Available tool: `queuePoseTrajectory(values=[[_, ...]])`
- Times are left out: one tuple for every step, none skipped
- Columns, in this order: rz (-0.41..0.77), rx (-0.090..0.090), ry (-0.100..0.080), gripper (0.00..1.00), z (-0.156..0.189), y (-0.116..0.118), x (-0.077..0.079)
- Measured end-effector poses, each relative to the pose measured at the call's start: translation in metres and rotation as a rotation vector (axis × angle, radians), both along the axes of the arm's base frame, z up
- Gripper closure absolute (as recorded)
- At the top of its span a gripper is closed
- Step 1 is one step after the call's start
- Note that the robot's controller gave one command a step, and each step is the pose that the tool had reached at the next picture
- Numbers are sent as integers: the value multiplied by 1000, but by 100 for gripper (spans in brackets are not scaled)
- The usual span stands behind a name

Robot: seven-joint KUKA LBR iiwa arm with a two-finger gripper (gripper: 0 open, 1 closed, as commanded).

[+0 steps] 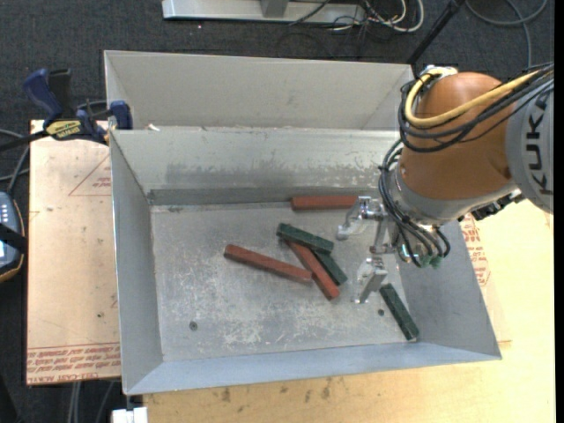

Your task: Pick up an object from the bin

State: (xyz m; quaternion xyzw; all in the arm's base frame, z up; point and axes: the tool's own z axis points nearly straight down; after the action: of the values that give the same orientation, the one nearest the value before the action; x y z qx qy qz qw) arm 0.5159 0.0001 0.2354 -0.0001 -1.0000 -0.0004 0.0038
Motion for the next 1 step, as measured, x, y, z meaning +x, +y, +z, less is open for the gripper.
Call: queuePoseTrajectory(values=[[0,0,-8,0,4,0,1]])
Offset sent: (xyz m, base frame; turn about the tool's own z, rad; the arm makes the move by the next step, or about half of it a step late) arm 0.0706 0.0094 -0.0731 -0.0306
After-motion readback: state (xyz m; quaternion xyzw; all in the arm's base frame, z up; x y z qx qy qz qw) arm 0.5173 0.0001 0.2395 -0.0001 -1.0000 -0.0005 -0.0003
